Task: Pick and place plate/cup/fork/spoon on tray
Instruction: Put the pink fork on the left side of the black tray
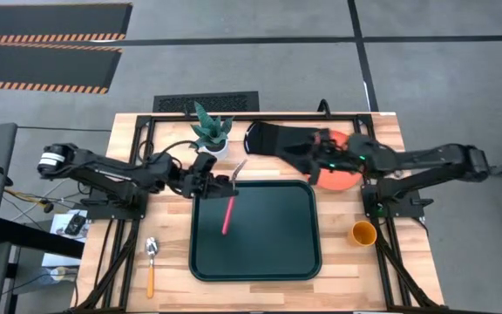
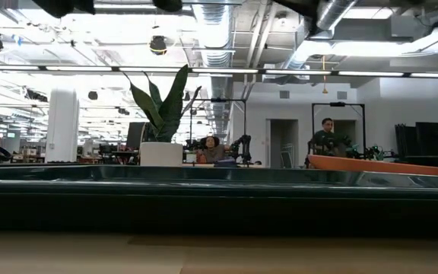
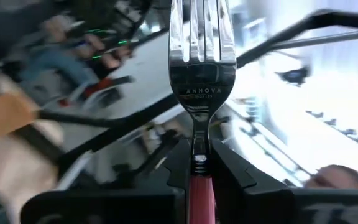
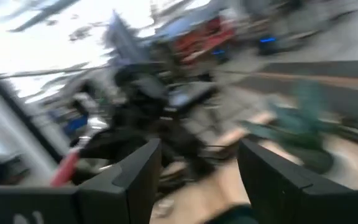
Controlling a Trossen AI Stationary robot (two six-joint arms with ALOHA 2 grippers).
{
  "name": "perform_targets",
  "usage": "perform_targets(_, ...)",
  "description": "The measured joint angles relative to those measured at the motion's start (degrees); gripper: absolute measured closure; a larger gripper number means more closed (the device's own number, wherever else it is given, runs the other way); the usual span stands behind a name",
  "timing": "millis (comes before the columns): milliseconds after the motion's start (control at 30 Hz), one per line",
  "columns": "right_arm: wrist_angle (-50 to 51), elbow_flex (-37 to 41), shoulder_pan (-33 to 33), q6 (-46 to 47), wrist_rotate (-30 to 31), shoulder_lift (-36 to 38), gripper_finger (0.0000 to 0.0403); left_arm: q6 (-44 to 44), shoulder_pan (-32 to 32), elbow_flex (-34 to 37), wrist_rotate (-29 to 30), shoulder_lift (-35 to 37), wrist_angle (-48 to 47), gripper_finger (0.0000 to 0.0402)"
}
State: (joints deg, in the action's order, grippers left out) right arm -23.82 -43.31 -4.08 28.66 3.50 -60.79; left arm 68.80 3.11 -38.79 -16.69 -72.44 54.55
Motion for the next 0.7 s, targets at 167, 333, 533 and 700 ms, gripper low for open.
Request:
perform_targets(167,-16.8,-5.63,-4.28,6.23,-16.62,-12.12,0.0161,-0.65,0.0,0.0,-0.58,-3.66,14.01,0.037)
perform_targets(333,-26.83,-11.51,-5.75,10.58,-23.26,-21.35,0.0161,-4.35,-0.2,0.0,-0.56,-4.62,16.66,0.0379)
perform_targets(533,-26.75,-21.68,-4.21,10.52,-30.5,-29.83,0.0161,-5.11,-0.35,0.0,-0.64,-4.62,15.52,0.0366)
perform_targets(700,-26.07,-26.96,-3.44,10.48,-34.08,-33.78,0.0161,-5.4,-0.33,0.0,-0.68,-4.62,15.48,0.0374)
